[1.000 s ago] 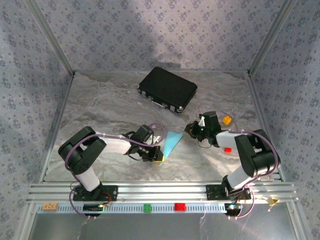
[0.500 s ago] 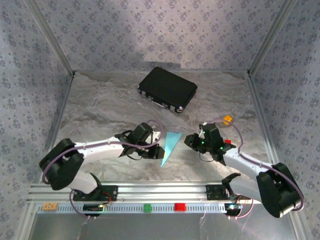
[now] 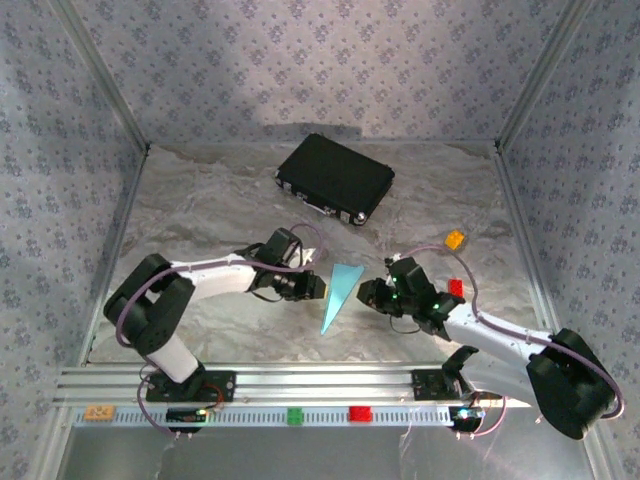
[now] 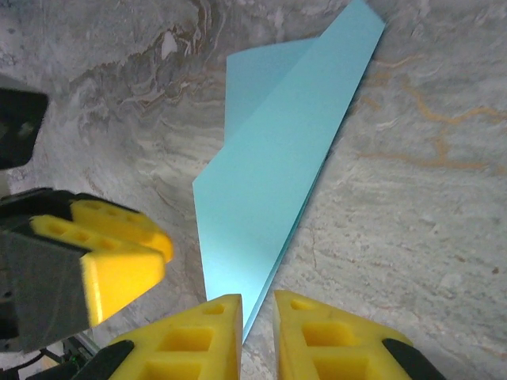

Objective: Fold a paper plane with a square sheet of paper (pick it up from the middle)
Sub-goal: Move the paper plane to the center of the table.

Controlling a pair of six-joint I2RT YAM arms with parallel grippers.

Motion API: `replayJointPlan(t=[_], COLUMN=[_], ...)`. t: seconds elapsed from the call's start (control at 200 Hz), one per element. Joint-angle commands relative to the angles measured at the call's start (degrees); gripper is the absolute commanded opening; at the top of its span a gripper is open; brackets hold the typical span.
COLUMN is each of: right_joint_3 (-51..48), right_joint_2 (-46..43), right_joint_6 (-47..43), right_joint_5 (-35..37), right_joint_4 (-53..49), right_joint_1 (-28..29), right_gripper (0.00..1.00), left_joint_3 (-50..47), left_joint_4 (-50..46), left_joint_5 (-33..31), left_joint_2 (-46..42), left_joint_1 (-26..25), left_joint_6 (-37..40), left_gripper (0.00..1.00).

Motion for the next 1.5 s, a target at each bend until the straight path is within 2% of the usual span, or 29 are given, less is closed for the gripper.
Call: replayJointPlan(t=[0.0,0.08,0.225,1.024,1.494], right_joint_3=[-0.7,-0.7,-0.6,1.6,3.0], right_joint_2=[0.1,0.2,0.8,10.6,16.5], right_joint_6=[1.0,1.0,0.7,0.1,0.4], right_joint_5=[2.5,2.7,2.7,-1.5,-3.7], right_joint_4=[-0.5,0.1,0.2,6.0,9.2], right_joint_1=[1.1,1.5,1.8,3.7,5.1], right_gripper=[0.17,0.17,0.17,0.15,0.11], left_joint_3=[1.5,1.4,1.2,2.2,2.2], left_joint_4=[0.2,0.2,1.5,1.6,2.0], left_joint_5=[2.5,2.4,4.1,5.2,5.2], left_joint_2=[1.9,2.7,4.3,7.3,7.3], left_joint_1=[0.0,0.0,-0.1,-2.2,-3.5], left_joint_6=[0.8,0.7,0.2,-0.2,-0.4], left_gripper=[0.25,0.21,0.19,0.24,0.25])
